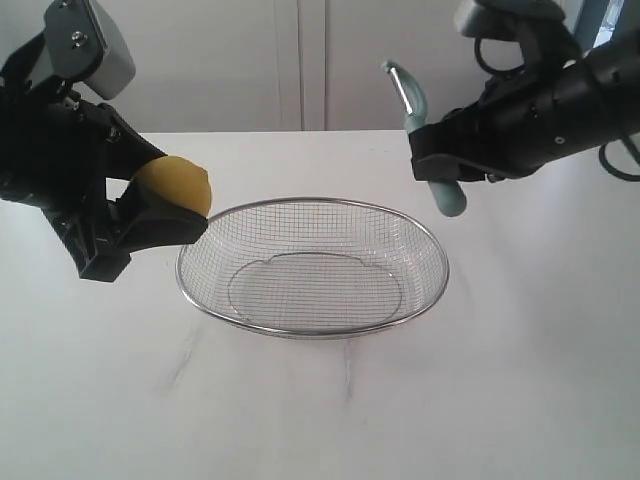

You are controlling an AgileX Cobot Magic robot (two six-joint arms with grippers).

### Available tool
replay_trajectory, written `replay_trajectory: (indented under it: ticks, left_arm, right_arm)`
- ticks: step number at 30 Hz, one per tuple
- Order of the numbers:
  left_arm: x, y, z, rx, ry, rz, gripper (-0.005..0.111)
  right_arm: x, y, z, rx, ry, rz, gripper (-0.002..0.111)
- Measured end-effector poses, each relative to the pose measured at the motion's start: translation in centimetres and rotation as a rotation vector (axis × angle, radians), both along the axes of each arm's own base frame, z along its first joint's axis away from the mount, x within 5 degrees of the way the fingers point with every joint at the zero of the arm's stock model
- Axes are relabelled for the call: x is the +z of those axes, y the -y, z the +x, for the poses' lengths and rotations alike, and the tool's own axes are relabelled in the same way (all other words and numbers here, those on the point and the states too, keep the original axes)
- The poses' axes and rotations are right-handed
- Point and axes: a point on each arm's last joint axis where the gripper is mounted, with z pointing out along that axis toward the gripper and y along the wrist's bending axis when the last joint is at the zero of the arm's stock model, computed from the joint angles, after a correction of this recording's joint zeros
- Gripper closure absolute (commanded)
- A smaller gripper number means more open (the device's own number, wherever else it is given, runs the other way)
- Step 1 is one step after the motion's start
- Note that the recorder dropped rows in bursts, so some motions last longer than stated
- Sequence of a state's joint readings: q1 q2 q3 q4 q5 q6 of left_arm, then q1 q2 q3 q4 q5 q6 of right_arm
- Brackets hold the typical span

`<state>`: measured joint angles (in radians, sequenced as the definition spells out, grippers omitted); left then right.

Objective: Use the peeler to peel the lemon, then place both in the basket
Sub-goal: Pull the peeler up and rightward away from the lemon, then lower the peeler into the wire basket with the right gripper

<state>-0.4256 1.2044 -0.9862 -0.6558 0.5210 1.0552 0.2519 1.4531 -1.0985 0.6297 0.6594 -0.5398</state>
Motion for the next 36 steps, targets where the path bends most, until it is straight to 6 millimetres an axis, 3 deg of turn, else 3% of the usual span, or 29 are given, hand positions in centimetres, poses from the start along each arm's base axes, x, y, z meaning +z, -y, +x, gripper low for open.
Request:
replay_trajectory:
  ticks: [8, 18, 29, 36]
  left_arm:
    - [0.0, 0.0, 0.0, 0.0, 0.0, 0.0, 0.107]
    - [0.0, 0.0, 0.0, 0.0, 0.0, 0.0, 0.107]
    - [0.0, 0.0, 0.0, 0.0, 0.0, 0.0, 0.107]
    - [0.0, 0.0, 0.0, -0.002, -0.002, 0.001, 0.107]
  right_arm:
    - [-5.0, -0.6, 3.5, -0.033, -0.097, -0.037, 0.108]
    - [-9.5, -1.2, 5.2, 0.036, -0.14, -0.077, 0.108]
    - [-11.3, -1.9, 5.5, 0.202, -0.1, -0.106, 0.108]
    - [-11.0, -3.4, 5.2, 0.303, -0.09, -0.154, 0.108]
